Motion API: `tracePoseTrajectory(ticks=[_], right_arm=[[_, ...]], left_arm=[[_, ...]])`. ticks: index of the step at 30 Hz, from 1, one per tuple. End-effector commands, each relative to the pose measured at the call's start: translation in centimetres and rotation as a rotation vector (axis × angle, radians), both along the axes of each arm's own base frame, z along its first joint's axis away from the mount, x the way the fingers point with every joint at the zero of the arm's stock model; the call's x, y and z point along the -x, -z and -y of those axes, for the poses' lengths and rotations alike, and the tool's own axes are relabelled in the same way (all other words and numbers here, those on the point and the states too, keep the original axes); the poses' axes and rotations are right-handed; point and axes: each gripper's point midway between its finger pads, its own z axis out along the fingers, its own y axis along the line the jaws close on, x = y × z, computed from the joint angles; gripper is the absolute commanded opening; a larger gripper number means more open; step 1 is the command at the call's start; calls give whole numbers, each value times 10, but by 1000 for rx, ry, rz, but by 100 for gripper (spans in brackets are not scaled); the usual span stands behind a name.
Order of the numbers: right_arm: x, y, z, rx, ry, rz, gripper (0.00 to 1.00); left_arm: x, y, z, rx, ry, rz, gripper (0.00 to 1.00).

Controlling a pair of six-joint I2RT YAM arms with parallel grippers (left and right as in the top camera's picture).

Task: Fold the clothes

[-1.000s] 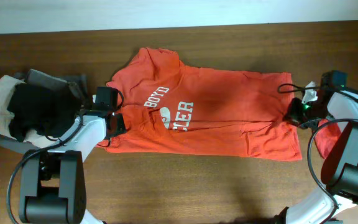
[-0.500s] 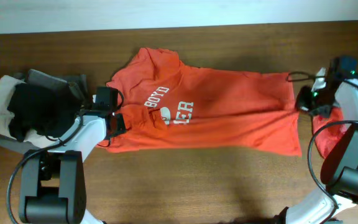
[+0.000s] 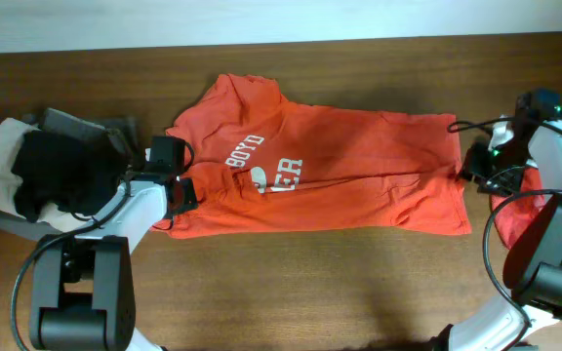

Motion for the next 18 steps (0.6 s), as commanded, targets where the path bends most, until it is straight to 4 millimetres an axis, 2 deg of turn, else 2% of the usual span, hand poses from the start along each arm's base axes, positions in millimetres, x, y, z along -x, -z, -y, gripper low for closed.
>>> tracePoseTrajectory(ticks=[1, 7, 9, 11, 15, 16, 18], right_arm=[[0, 2, -16, -28, -13, -2, 53], [16, 44, -30, -57, 7, -23, 52], [25, 56, -39, -93, 9, -35, 45], [37, 68, -42, -96, 24, -62, 33], [58, 80, -23, 36, 108, -154, 11], [71, 79, -9, 129, 168, -217, 5], [83, 77, 4, 216, 222, -274, 4]], left_arm=[[0, 2, -5, -9, -25, -3, 0], [0, 2, -5, -9, -24, -4, 0], [0, 2, -5, -9, -24, -5, 0], [1, 2, -5, -10, -25, -6, 0], [1, 2, -5, -9, -25, -6, 0], [1, 2, -5, -10, -25, -6, 0], [1, 2, -5, -10, -25, -6, 0]])
